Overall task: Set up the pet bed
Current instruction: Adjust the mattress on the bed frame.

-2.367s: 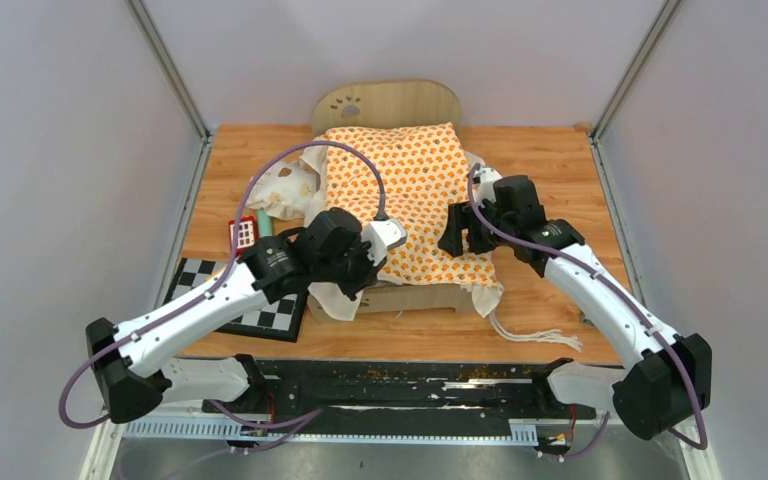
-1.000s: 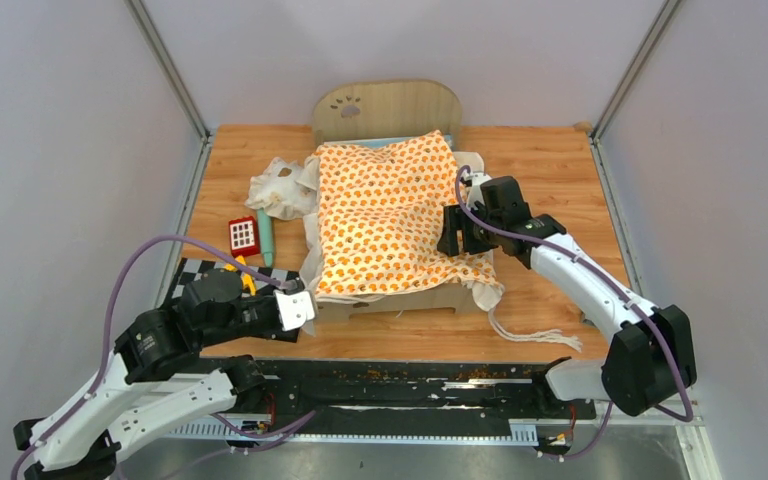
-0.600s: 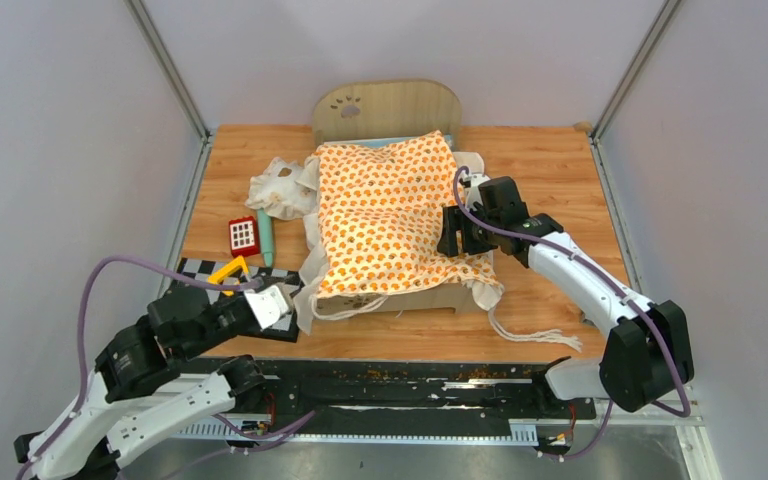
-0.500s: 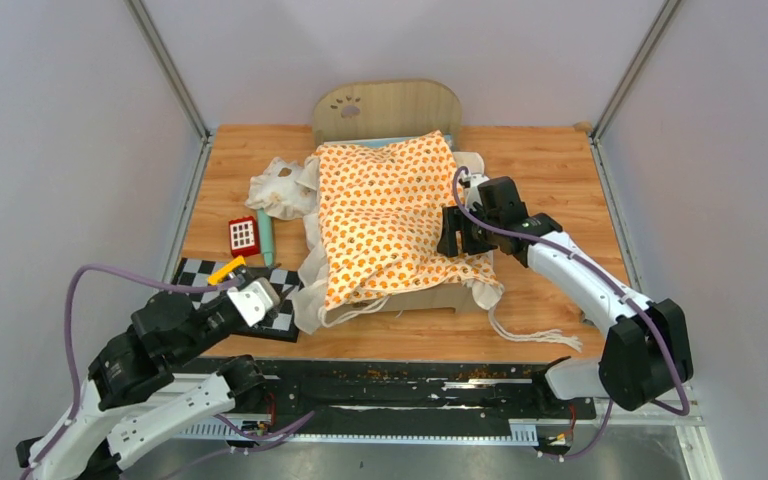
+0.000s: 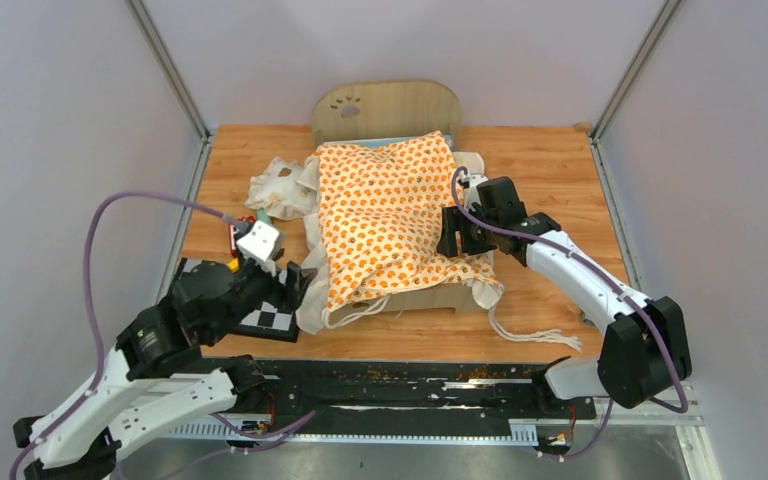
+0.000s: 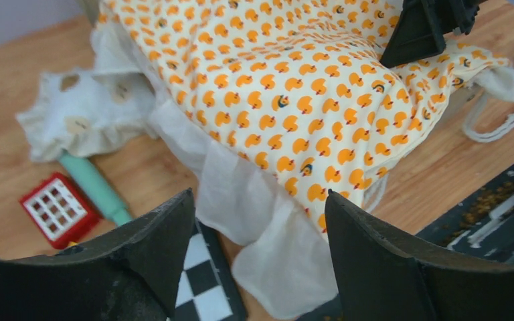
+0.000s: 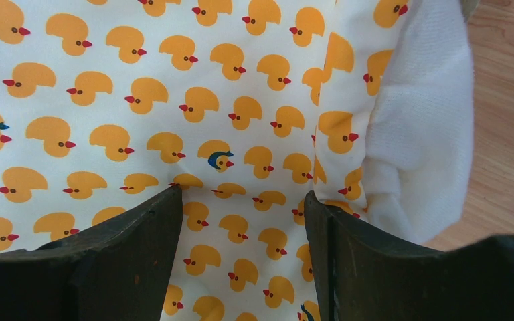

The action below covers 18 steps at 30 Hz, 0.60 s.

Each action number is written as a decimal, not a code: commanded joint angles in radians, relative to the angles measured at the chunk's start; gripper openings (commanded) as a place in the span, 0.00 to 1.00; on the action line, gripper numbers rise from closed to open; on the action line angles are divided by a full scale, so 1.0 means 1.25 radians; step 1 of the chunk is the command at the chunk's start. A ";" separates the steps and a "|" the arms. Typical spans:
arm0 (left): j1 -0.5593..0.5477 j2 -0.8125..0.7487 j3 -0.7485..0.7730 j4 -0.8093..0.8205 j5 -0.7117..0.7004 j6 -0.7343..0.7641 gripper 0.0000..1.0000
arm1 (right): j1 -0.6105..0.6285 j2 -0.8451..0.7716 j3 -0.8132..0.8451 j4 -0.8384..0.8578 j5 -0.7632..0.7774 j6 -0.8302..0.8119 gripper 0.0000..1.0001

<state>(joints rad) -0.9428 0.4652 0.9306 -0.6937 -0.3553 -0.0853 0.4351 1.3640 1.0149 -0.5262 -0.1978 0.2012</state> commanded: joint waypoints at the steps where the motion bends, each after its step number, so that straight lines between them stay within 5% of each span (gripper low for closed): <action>1: -0.004 0.101 0.051 -0.074 0.006 -0.293 0.76 | -0.001 0.006 0.030 0.000 0.016 0.007 0.67; 6: -0.005 0.043 -0.062 -0.025 0.071 -0.496 0.61 | -0.001 0.005 0.031 0.003 0.008 0.011 0.67; 18: -0.105 0.006 -0.139 -0.050 0.075 -0.622 0.62 | -0.002 0.008 0.030 0.003 0.008 0.010 0.67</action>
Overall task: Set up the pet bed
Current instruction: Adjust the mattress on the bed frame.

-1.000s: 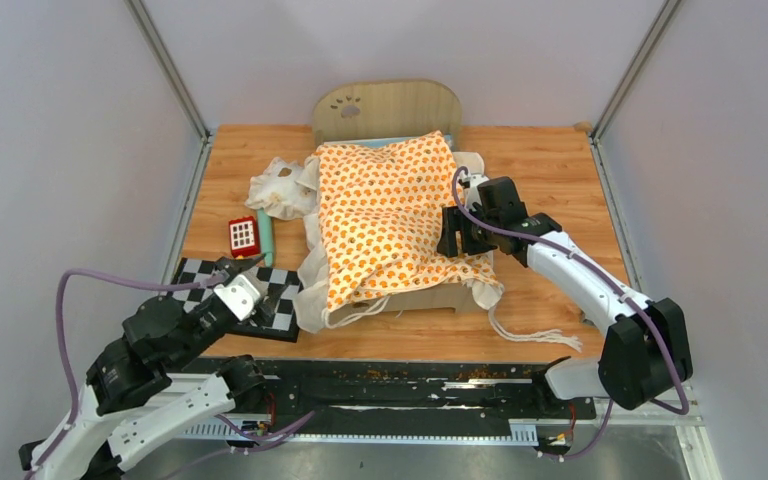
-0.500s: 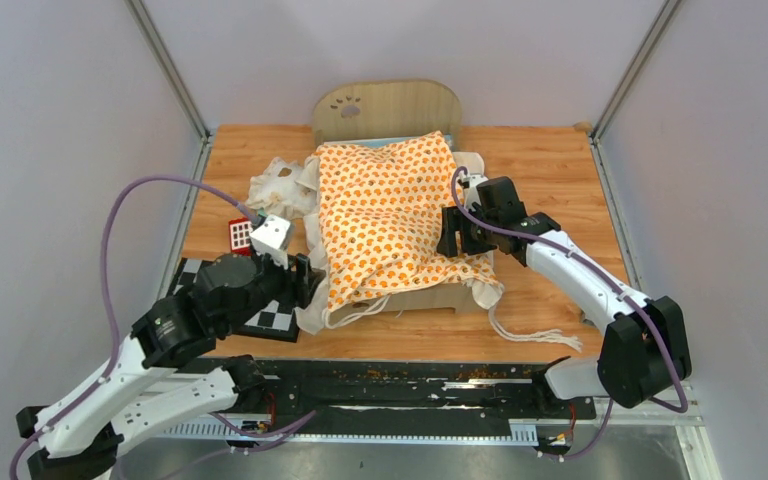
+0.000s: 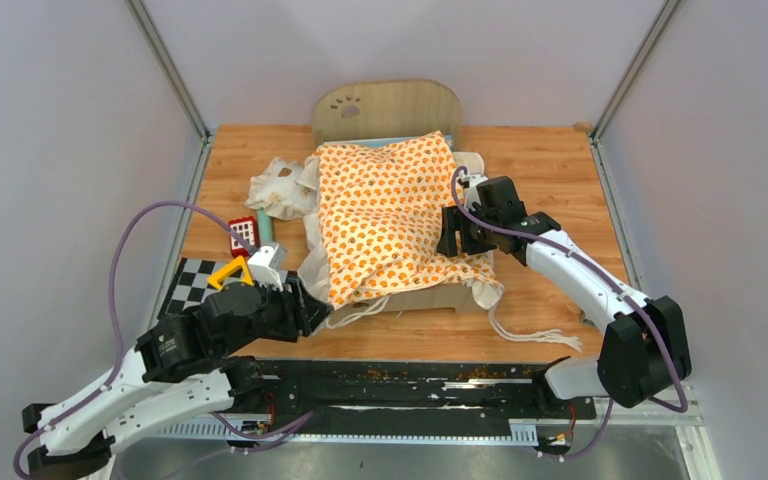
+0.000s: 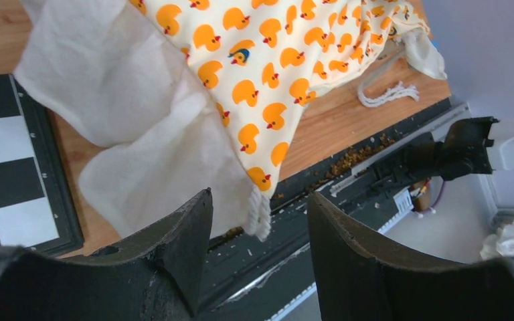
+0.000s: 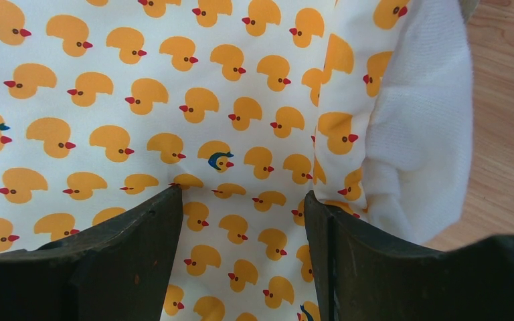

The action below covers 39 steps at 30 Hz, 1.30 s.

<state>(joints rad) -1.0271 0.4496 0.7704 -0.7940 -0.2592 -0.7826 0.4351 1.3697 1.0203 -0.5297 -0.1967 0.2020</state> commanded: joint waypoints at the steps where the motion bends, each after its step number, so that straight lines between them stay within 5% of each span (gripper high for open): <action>1: -0.056 0.030 -0.016 0.035 -0.013 -0.071 0.62 | -0.001 0.004 0.026 0.004 0.008 0.007 0.67; 13: -0.373 0.237 -0.001 -0.089 -0.418 -0.315 0.60 | -0.001 0.000 0.019 0.009 0.004 0.006 0.67; 19: -0.393 0.343 -0.002 -0.118 -0.525 -0.443 0.59 | -0.001 0.001 0.020 0.008 0.003 0.006 0.67; 26: -0.394 0.322 -0.025 -0.220 -0.646 -0.587 0.58 | -0.002 0.006 0.017 0.010 0.013 0.006 0.67; 31: -0.395 0.344 -0.010 -0.293 -0.709 -0.618 0.46 | -0.001 0.019 0.018 0.013 0.016 0.008 0.68; 36: -0.394 0.436 0.044 -0.482 -0.738 -0.751 0.49 | -0.002 0.025 0.020 0.016 0.017 0.010 0.68; 39: -0.394 0.464 0.064 -0.586 -0.766 -0.863 0.61 | -0.001 0.031 0.018 0.019 0.016 0.009 0.68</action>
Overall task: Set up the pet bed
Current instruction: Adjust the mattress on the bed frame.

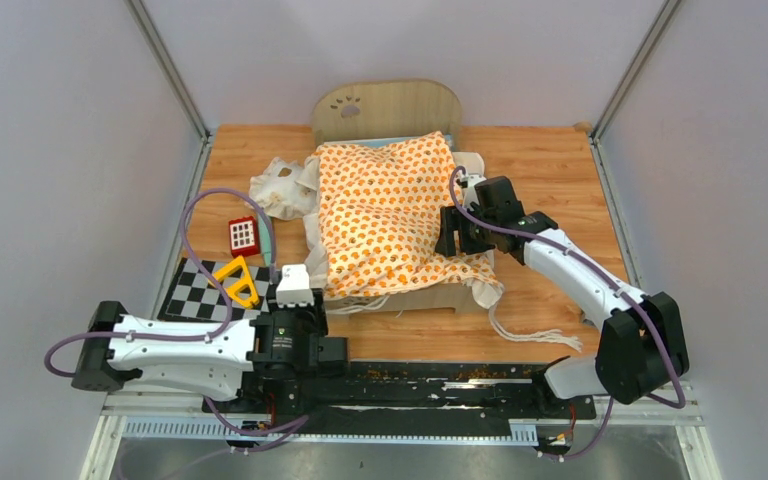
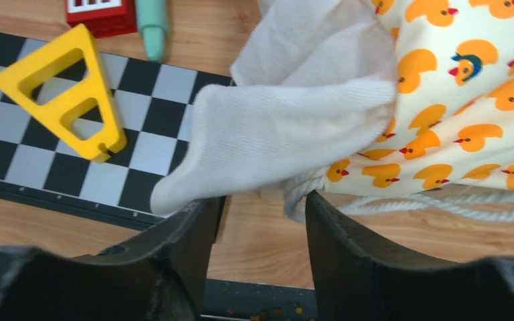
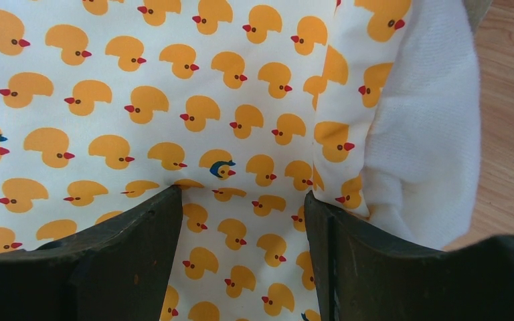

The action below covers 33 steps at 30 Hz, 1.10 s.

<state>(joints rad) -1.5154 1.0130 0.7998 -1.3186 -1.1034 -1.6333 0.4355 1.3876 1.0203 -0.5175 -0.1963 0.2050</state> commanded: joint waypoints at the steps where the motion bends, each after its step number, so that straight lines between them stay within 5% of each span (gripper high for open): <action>1: -0.004 0.009 0.042 -0.188 -0.102 -0.204 0.64 | -0.002 0.019 0.020 0.009 0.015 0.007 0.68; 5: -0.004 -0.061 0.018 -0.134 -0.150 -0.160 0.68 | -0.001 0.024 0.018 0.010 0.015 0.005 0.68; 10: 0.020 -0.195 -0.068 0.083 -0.149 0.037 0.51 | -0.001 0.025 0.015 0.010 0.015 0.005 0.68; 16: 0.076 -0.247 -0.089 0.060 -0.132 0.063 0.40 | -0.002 0.034 0.017 0.007 0.021 0.001 0.68; 21: 0.083 -0.233 -0.048 0.055 -0.129 0.093 0.42 | -0.001 0.038 0.019 0.005 0.022 0.002 0.68; 24: 0.083 -0.253 -0.009 0.132 -0.064 0.233 0.47 | -0.002 0.039 0.026 -0.002 0.024 -0.002 0.68; 33: 0.083 -0.261 -0.002 0.315 0.155 0.393 0.56 | -0.002 0.026 0.035 -0.007 0.027 -0.003 0.68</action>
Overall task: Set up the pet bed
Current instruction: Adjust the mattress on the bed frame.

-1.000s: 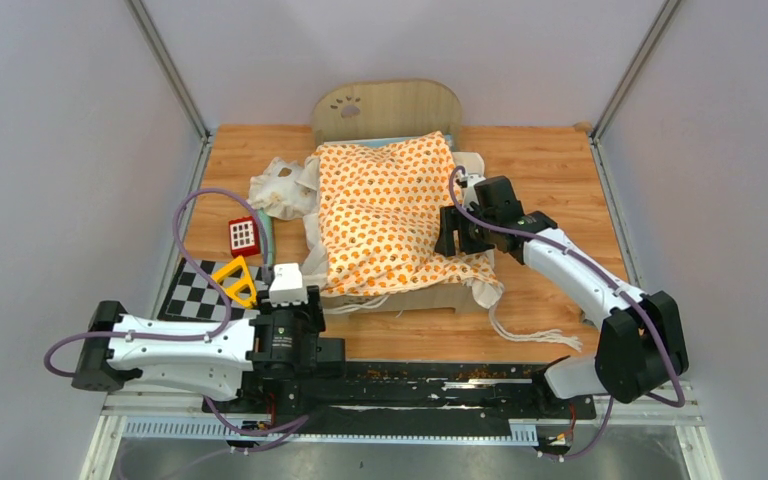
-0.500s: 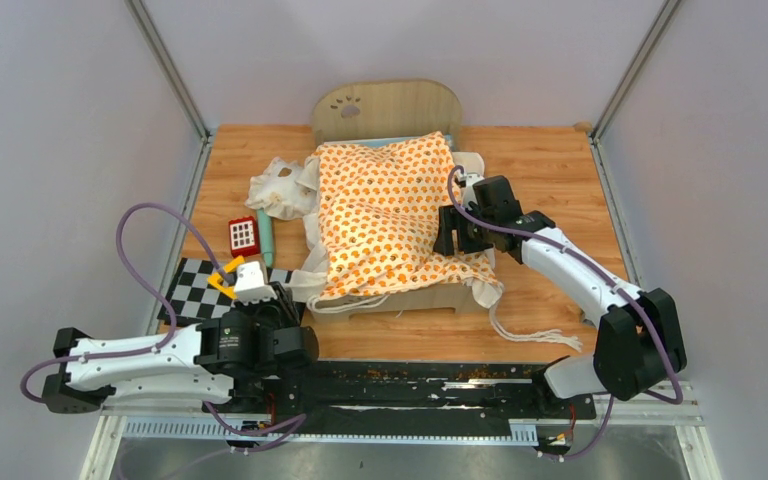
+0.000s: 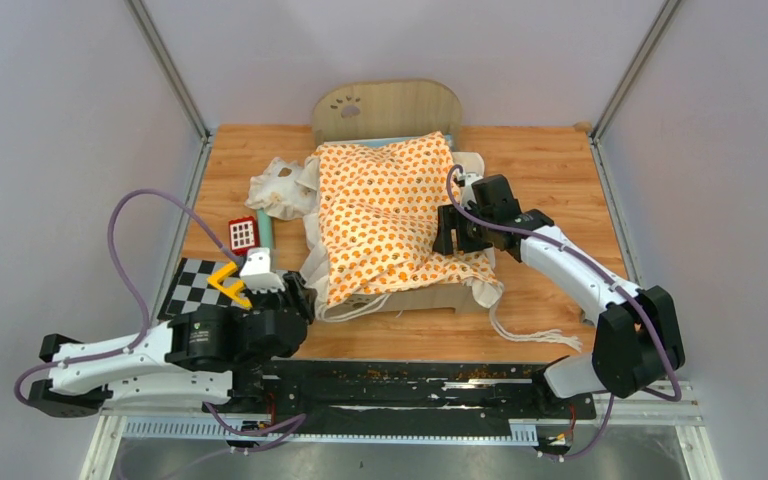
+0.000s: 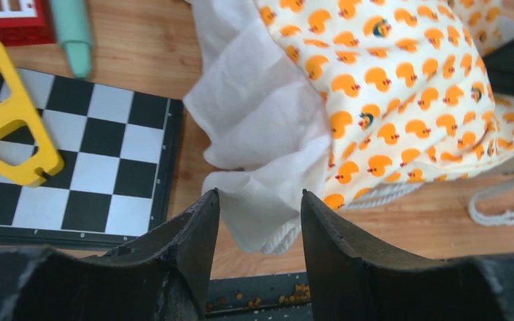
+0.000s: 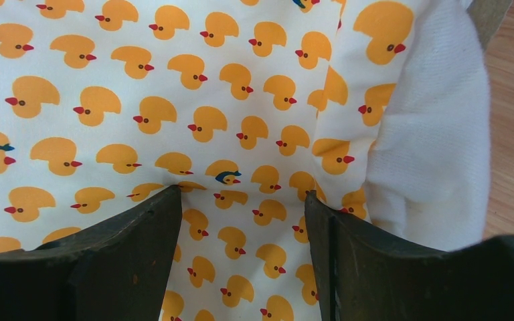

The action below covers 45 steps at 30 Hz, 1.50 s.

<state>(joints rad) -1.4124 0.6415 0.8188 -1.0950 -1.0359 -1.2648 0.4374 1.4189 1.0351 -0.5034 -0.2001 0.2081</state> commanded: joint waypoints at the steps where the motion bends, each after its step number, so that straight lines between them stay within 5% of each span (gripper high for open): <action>1: 0.000 0.059 -0.016 0.137 0.107 0.102 0.57 | -0.003 -0.006 0.028 -0.021 0.033 -0.007 0.68; 9: 0.001 0.082 0.086 0.105 0.033 0.187 0.62 | -0.003 -0.164 0.092 -0.083 0.086 -0.063 0.69; 17: 0.025 0.109 0.302 0.056 0.001 0.423 0.75 | 0.006 -0.400 0.015 -0.022 -0.039 -0.105 0.72; 19: 0.087 0.158 0.363 0.095 0.073 0.522 0.77 | 0.018 -0.438 -0.009 -0.015 -0.083 -0.111 0.72; 24: 0.402 0.272 0.415 0.287 0.522 0.676 0.77 | 0.098 -0.502 -0.055 0.000 -0.096 -0.122 0.72; 30: 0.486 0.484 0.490 0.416 0.830 0.757 0.74 | 0.321 -0.564 -0.147 0.090 -0.045 -0.173 0.71; 38: 0.505 0.578 0.424 0.489 0.927 0.783 0.72 | 0.600 -0.626 -0.347 0.299 0.060 -0.321 0.72; 45: 0.556 0.598 0.369 0.515 0.971 0.772 0.72 | 0.659 -0.486 -0.335 0.299 0.069 -0.427 0.75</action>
<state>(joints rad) -0.7528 1.3808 1.2846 -0.5121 0.1108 -0.3195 1.2392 0.7341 0.6006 -0.2119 -0.1425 -0.2104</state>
